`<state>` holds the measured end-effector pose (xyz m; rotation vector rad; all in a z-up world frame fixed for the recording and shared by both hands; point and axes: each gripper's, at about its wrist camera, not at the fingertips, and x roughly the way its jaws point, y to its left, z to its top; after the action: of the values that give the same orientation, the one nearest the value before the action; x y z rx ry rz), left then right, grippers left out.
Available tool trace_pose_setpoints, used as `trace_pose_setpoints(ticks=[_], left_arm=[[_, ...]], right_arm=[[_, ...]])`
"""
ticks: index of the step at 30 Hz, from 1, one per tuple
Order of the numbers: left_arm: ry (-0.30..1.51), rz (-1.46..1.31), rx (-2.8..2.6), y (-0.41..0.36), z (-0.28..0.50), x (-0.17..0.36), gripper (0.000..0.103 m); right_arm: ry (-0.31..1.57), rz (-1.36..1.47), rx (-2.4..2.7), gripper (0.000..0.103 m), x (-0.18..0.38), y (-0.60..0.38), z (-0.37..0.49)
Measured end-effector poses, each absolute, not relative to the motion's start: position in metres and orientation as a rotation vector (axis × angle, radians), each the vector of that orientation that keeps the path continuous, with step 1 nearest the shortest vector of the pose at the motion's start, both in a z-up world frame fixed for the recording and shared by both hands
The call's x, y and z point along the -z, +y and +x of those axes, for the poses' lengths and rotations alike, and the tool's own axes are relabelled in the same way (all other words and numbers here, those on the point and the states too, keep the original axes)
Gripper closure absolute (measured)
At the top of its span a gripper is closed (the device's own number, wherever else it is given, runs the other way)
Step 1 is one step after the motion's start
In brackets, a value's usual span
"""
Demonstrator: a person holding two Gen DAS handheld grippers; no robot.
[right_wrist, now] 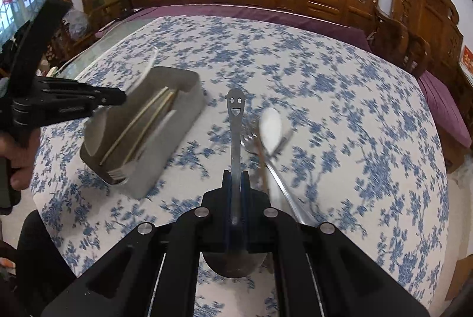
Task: Organize utensils
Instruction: 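Carry the white plastic spoon into the grey tray and open the left tool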
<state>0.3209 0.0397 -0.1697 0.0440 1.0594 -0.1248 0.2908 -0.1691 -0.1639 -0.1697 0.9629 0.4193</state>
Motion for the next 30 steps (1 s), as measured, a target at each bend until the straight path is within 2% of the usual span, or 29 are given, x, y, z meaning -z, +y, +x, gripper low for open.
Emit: trace_pose_setpoints(ticks=[7,9,12,30], left_arm=[[1.064,0.019,0.129,0.047,0.319,0.182,0.094],[1.057,0.012,0.128,0.051,0.317,0.182,0.084],[1.034,0.007,0.132,0.058,0.309,0.179,0.078],[0.905,0.025,0.084,0.113,0.253,0.158,0.074]], right_arm=[[0.963,-0.191,-0.449,0.095,0.161,-0.138,0.293],[0.964,-0.198,-0.456,0.095,0.161,-0.13,0.293],[0.965,-0.205,-0.469,0.095,0.161,-0.117,0.294],[0.962,-0.238,-0.543,0.095,0.163,-0.05,0.293]])
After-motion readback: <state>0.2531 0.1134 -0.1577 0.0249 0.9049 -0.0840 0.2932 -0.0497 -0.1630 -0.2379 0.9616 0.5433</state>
